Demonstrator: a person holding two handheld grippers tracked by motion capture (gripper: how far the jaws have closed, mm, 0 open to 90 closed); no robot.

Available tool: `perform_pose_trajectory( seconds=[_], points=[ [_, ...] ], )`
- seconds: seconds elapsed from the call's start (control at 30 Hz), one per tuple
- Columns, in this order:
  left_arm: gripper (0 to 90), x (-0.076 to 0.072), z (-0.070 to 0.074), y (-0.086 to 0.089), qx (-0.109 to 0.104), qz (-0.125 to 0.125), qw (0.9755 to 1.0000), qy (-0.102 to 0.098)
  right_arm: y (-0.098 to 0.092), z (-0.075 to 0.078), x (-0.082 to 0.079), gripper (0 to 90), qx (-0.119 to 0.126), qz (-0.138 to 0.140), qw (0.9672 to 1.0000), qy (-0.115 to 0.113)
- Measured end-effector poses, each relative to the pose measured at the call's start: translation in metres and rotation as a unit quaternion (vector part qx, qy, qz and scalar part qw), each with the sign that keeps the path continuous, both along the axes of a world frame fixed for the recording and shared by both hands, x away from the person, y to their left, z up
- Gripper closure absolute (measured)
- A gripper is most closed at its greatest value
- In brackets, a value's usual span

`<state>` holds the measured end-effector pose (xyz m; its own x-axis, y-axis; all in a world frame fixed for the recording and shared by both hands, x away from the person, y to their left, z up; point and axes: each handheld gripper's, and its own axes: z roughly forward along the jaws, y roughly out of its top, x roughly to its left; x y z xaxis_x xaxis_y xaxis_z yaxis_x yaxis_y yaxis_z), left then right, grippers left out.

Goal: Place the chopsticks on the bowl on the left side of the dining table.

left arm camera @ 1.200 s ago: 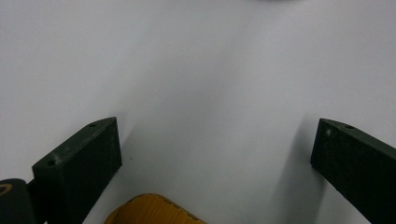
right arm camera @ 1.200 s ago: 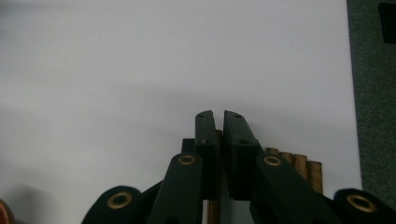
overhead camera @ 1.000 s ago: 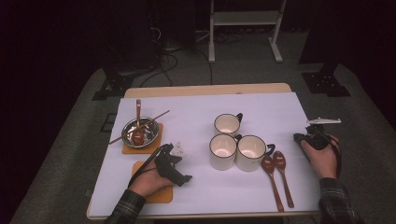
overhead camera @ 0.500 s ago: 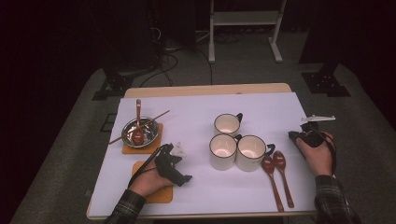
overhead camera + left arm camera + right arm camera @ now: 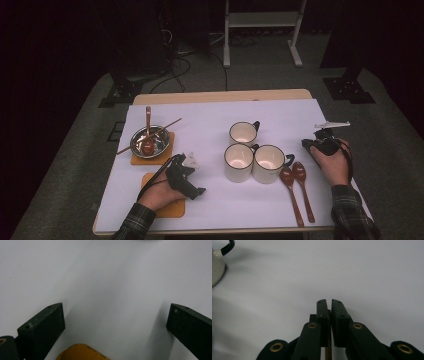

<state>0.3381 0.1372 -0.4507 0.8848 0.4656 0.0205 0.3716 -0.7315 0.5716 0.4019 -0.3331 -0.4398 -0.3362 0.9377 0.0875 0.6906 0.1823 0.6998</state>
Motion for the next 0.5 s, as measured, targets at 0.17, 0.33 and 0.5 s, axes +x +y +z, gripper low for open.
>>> perform_pose_trajectory(
  seconds=[0.17, 0.33, 0.5],
  points=[
    [0.8, 0.000, 0.000, 0.000, 0.000, 0.000, 1.0000, 0.000, 0.006, -0.002, 0.003, 84.5, -0.001, 0.006, 1.0000, 0.004],
    [0.8, 0.000, 0.000, 0.000, 0.001, 0.000, 1.0000, -0.001, 0.012, -0.004, 0.007, 84.5, -0.003, 0.013, 0.9999, 0.008],
    [0.9, 0.000, 0.000, 0.000, 0.000, 0.000, 1.0000, -0.001, 0.015, -0.007, 0.009, 84.5, -0.006, 0.018, 0.9997, 0.013]
  ],
)
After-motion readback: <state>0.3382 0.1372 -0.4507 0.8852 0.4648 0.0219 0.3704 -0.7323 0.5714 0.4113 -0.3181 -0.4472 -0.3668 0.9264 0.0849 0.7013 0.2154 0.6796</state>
